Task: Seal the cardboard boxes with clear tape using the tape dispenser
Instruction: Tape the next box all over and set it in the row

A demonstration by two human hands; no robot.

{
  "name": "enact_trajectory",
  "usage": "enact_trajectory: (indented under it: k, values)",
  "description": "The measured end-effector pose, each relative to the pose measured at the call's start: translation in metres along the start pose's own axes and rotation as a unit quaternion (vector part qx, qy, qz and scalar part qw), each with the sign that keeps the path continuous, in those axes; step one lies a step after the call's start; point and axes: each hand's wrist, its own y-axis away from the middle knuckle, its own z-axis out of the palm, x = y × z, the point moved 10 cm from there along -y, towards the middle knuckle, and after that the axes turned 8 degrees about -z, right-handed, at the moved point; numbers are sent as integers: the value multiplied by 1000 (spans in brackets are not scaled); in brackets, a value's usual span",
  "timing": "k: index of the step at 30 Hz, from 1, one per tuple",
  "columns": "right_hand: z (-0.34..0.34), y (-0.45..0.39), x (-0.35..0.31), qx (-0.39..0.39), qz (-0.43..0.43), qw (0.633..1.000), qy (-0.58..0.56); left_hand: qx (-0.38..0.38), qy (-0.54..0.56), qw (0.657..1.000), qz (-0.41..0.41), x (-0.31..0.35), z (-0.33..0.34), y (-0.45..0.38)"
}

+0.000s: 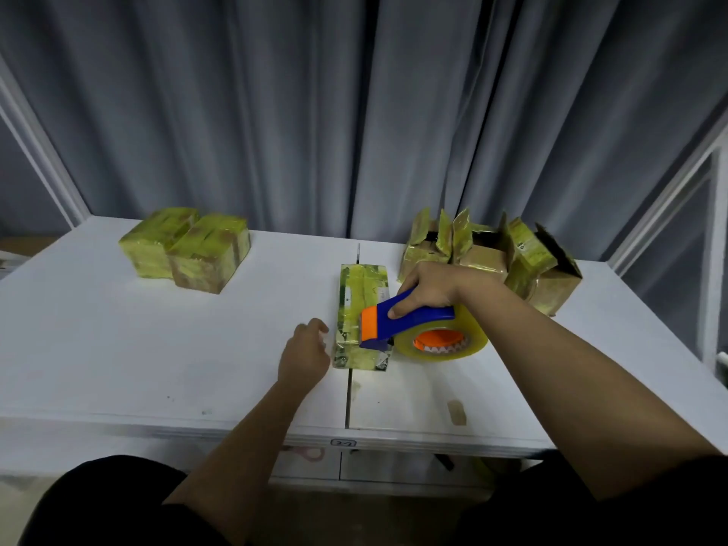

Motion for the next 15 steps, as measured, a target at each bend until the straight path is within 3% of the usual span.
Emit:
enact_trajectory:
  k: [2, 4, 5, 7, 10, 13, 15]
  values:
    - [1, 0, 1, -2, -3, 1000, 2, 0, 132, 991, 21, 19, -9, 7]
    - [2, 0, 3, -4, -3, 1000, -3, -77, 261, 962, 1, 36, 5, 14]
    - [2, 0, 3, -4, -3, 1000, -5, -123, 270, 955, -27, 40, 17, 17]
    - [1, 0, 4, -2, -4, 1000, -8, -190, 243, 949, -66, 34, 36, 20]
    - [1, 1, 4, -1, -6, 1000, -12, -254, 149, 956, 1, 32, 45, 21]
    - [1, 2, 8, 2, -9, 1000, -22, -169, -101, 972, 124, 45, 38, 11]
    - [3, 3, 13, 4, -12, 999, -35, -135, -136, 961, 198, 63, 36, 12]
